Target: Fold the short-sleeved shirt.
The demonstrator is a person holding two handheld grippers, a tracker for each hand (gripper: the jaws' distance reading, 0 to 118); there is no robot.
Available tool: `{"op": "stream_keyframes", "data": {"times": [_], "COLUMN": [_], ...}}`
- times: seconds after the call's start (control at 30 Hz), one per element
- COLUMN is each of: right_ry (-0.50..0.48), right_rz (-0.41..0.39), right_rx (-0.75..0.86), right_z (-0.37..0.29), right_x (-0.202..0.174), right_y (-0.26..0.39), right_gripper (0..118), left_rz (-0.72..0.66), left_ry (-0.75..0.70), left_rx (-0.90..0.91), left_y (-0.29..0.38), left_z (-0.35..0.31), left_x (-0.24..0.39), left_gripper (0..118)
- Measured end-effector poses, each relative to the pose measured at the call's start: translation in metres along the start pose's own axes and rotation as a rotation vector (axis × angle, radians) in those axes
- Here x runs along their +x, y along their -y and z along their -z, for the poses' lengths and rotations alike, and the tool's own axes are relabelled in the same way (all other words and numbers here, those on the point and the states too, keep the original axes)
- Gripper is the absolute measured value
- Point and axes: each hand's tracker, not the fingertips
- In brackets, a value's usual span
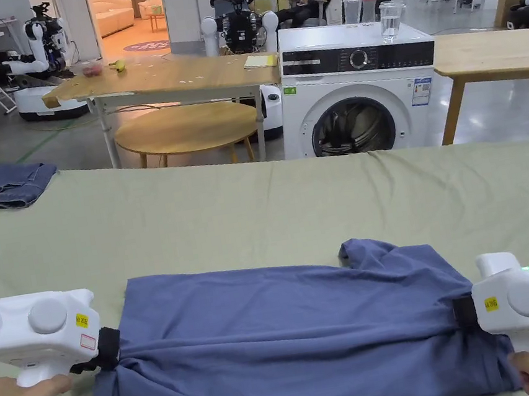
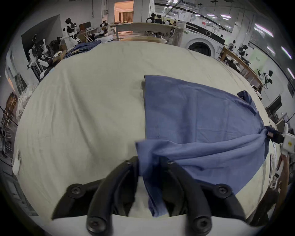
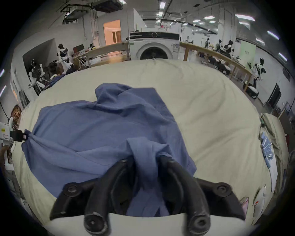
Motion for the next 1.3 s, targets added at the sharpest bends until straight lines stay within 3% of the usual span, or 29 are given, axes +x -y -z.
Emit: {"op": "stream_keyframes", "data": {"times": [0.07, 0.1, 0.27, 0.3, 0.37, 0.4, 0.47, 0.73, 0.83, 1.07, 1.13, 1.23, 1.3], "right_ry": [0.002, -0.003, -0.028, -0.017, -0.02, -0.019, -0.072, -0.106, -0.12, -0.102, -0.094, -0.084, -0.079], "right_rz": [0.019, 0.03, 0.058, 0.056, 0.052, 0.062, 0.071, 0.024, 0.028, 0.014, 0.011, 0.008, 0.007], "right_rx": [0.049, 0.074, 0.223, 0.254, 0.296, 0.317, 0.345, 0.373, 0.35, 0.32, 0.313, 0.296, 0.286], "right_z": [-0.013, -0.02, -0.06, -0.068, -0.081, -0.088, -0.099, -0.123, -0.124, -0.12, -0.119, -0.117, -0.115], "right_x": [-0.002, -0.003, -0.021, -0.028, -0.038, -0.043, -0.05, -0.07, -0.068, -0.06, -0.056, -0.052, -0.048], "right_y": [0.004, 0.006, 0.026, 0.032, 0.044, 0.049, 0.061, 0.086, 0.088, 0.091, 0.092, 0.096, 0.098], "right_gripper": [45, 46, 45, 41, 9, 0, 0, 0, 0, 0, 0, 0, 0], "left_rz": [0.005, 0.005, 0.03, 0.047, 0.082, 0.098, 0.12, 0.053, -0.04, -0.1, -0.118, -0.127, -0.089], "left_ry": [0.015, 0.022, 0.094, 0.087, 0.063, 0.039, 0.016, 0.011, 0.037, 0.072, 0.099, 0.069, -0.006], "left_rx": [0.027, 0.059, 0.306, 0.363, 0.446, 0.477, 0.511, 0.448, 0.371, 0.136, 0.085, 0.004, -0.072], "left_y": [0.005, 0.009, 0.041, 0.049, 0.069, 0.078, 0.093, 0.118, 0.103, 0.047, 0.037, 0.027, 0.023], "left_z": [-0.01, -0.018, -0.067, -0.075, -0.093, -0.101, -0.11, -0.118, -0.109, -0.072, -0.06, -0.04, -0.022], "left_x": [0.003, 0.006, 0.024, 0.026, 0.04, 0.047, 0.055, 0.037, 0.016, -0.008, -0.008, -0.005, 0.001], "left_gripper": [39, 47, 48, 48, 46, 40, 0, 0, 0, 0, 32, 53, 57]}}
